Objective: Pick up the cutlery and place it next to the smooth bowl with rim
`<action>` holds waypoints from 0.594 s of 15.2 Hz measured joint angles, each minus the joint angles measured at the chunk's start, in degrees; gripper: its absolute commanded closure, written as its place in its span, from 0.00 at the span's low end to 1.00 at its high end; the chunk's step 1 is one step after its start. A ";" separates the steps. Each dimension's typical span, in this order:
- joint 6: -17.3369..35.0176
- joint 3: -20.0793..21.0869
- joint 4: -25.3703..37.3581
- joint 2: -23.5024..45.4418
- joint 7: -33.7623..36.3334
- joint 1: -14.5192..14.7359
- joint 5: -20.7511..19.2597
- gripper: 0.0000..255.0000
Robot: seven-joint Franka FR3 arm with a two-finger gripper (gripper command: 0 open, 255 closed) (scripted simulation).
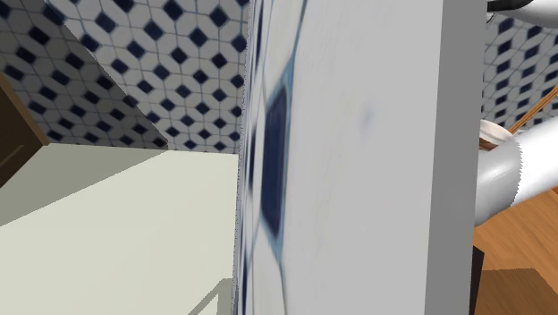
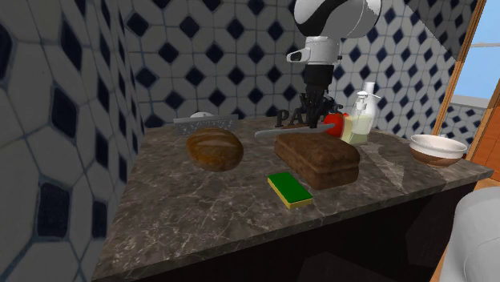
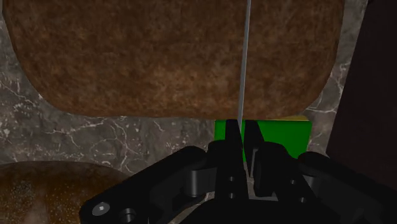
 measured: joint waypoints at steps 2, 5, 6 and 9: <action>-0.26 -1.17 -0.96 -1.65 -1.87 -1.38 -1.47 1.00; -0.67 -3.60 -0.85 -2.51 -5.38 -3.00 -2.88 1.00; -0.59 -4.53 -1.02 -2.86 -6.67 -3.61 -3.43 1.00; -1.28 -7.36 -0.37 -3.62 -10.70 -5.28 -4.88 1.00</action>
